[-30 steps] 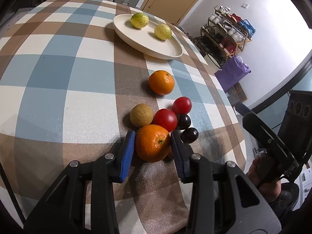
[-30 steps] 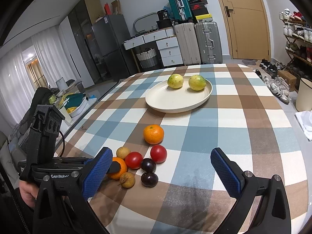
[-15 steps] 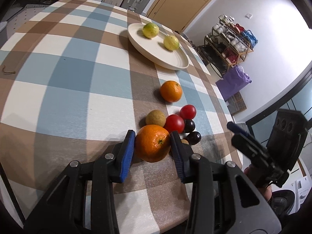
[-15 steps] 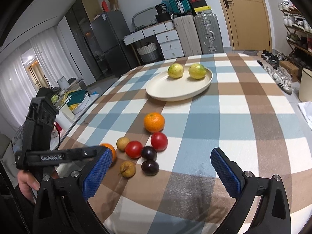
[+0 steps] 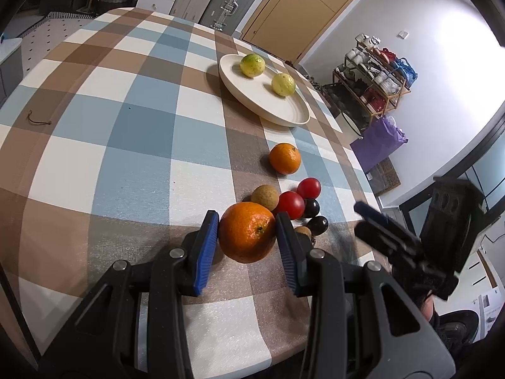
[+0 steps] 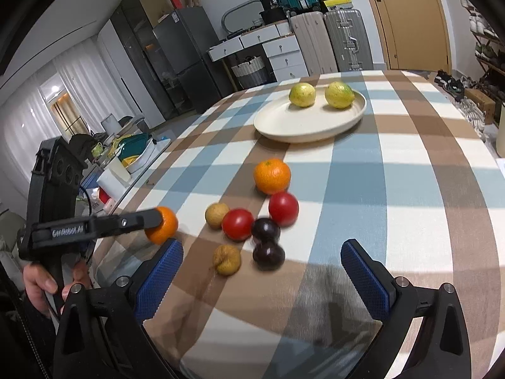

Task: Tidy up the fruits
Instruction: 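Close the right tool on the large orange, then carry the orange with the right tool onto the plate and release, then withdraw the right tool from the plate back toward the remaining fruits, then close the left tool on the brown kiwi while the right tool grasps the red tomato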

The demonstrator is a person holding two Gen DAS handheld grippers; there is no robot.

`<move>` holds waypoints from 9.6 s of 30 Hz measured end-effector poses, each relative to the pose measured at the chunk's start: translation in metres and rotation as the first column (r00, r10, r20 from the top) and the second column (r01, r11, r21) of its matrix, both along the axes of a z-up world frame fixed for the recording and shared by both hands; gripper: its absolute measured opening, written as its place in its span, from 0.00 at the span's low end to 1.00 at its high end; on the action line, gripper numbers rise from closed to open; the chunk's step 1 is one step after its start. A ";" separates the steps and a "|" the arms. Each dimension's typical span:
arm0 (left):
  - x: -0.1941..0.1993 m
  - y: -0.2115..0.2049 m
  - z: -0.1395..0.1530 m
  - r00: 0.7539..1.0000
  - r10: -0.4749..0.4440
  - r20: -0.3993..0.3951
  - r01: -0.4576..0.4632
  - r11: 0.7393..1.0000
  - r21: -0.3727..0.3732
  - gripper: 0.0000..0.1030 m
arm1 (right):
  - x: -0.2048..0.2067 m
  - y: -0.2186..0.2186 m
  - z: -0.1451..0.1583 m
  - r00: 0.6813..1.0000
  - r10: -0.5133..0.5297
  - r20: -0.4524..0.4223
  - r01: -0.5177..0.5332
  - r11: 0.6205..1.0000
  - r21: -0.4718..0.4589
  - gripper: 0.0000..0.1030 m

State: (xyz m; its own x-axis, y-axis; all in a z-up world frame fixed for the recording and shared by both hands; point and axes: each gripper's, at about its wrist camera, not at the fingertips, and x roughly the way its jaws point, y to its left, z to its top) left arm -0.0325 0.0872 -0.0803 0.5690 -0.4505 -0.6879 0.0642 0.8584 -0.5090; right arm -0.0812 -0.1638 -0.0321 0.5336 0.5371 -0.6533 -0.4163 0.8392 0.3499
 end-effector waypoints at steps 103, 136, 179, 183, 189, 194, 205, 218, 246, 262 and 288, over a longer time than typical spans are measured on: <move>0.338 -0.033 -0.011 0.997 0.020 -0.073 -0.015 0.998 0.062 0.33 | 0.272 0.039 -0.012 0.996 0.059 -0.066 -0.059 0.998 0.012 0.41; 0.212 -0.049 0.066 0.997 0.009 0.082 -0.027 0.975 0.221 0.34 | 0.176 0.007 0.047 0.998 0.025 0.063 -0.027 0.999 0.035 0.58; 0.067 -0.047 0.041 0.988 0.083 0.133 -0.124 0.931 0.342 0.99 | 0.060 -0.019 0.053 0.990 -0.037 0.136 0.026 0.996 0.080 0.97; 0.064 -0.049 0.026 0.993 0.075 0.095 -0.103 0.937 0.334 0.99 | 0.057 -0.021 0.047 0.992 -0.041 0.117 0.032 0.996 0.082 0.98; 0.066 -0.048 0.005 0.997 0.075 0.026 -0.079 0.957 0.278 0.99 | 0.052 -0.023 0.042 0.994 -0.036 0.102 0.027 0.996 0.083 0.98; 0.064 -0.053 -0.004 0.998 0.066 0.006 -0.065 0.960 0.272 0.98 | 0.050 -0.023 0.040 0.995 -0.037 0.093 0.029 0.996 0.085 0.98; 0.064 -0.055 -0.016 0.998 0.042 -0.042 -0.030 0.967 0.253 0.71 | 0.052 -0.022 0.038 0.996 -0.033 0.087 0.025 0.996 0.087 0.98; 0.063 -0.069 -0.021 0.996 -0.074 -0.051 0.082 0.981 0.175 0.24 | 0.052 -0.021 0.033 0.997 -0.037 0.070 0.030 0.995 0.092 0.98; 0.048 -0.059 -0.015 0.998 -0.050 -0.026 0.054 0.977 0.204 0.24 | 0.049 -0.015 0.013 1.000 -0.030 -0.008 0.030 0.999 0.045 0.98; 0.042 -0.051 -0.021 0.999 -0.037 -0.028 0.042 0.979 0.200 0.24 | 0.053 -0.001 -0.011 0.997 -0.003 -0.076 0.004 1.000 0.015 0.97; 0.040 -0.047 -0.016 0.999 -0.031 -0.019 0.034 0.981 0.191 0.24 | 0.057 0.015 -0.024 0.991 0.036 -0.131 -0.037 0.999 -0.004 0.27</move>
